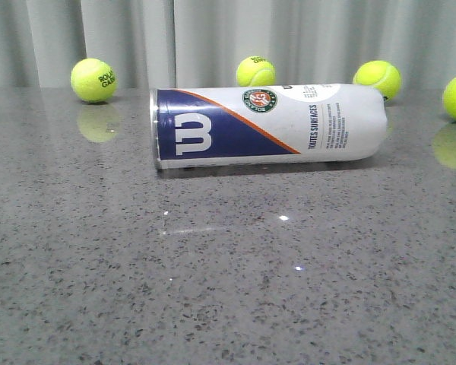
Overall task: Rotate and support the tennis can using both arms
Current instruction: 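Set the can down on its side and open the right gripper, withdrawing, then grasp the blue end of the can with the left gripper, then lift the blue end with the left gripper, tilting the can upright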
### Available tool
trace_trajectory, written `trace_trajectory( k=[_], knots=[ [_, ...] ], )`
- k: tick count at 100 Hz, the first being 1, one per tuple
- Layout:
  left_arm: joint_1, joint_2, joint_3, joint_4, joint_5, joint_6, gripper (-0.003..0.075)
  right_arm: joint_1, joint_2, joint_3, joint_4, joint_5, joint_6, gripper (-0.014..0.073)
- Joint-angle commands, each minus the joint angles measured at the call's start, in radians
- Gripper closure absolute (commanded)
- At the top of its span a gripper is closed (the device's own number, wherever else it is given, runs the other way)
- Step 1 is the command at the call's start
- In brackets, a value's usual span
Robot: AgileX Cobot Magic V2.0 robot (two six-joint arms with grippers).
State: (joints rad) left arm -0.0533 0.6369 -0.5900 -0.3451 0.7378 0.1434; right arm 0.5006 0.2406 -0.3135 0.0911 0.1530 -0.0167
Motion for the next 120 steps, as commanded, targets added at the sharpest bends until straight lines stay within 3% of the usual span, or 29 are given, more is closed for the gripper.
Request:
trace_trajectory(
  k=[1,28,48,60,67,74,86,104,120],
  knots=[
    [-0.005,0.103,-0.07,-0.214,-0.034,0.084,0.0118,-0.002,0.003,-0.025,-0.012,-0.064,-0.001,0.0655],
    [-0.007,0.452,-0.153,-0.913,0.181,0.546,0.0151,-0.002,0.003,-0.025,-0.012,-0.019,-0.001,0.0655],
    [-0.112,0.691,-0.209,-1.117,0.19,0.694,0.0151,-0.002,0.003,-0.025,-0.012,-0.006,-0.001,0.0655],
    [-0.212,0.825,-0.276,-1.193,0.19,0.738,0.0167,-0.002,0.003,-0.025,-0.012,0.039,-0.001,0.0655],
    [-0.26,0.898,-0.317,-1.246,0.194,0.792,0.0238,-0.002,0.003,-0.025,-0.012,0.058,-0.001,0.0655],
    [-0.297,0.96,-0.354,-1.291,0.194,0.805,0.0372,-0.002,0.003,-0.025,-0.012,0.076,-0.001,0.0655],
    [-0.324,1.031,-0.401,-1.337,0.232,0.834,0.0734,-0.002,0.003,-0.025,-0.012,0.078,-0.001,0.0655],
    [-0.326,0.983,-0.41,-1.344,0.225,0.904,0.0739,-0.002,0.003,-0.025,-0.012,0.078,-0.001,0.0655],
    [-0.33,0.845,-0.426,-1.205,0.125,0.908,0.0739,-0.002,0.003,-0.025,-0.012,0.078,-0.001,0.0655]
  ],
)
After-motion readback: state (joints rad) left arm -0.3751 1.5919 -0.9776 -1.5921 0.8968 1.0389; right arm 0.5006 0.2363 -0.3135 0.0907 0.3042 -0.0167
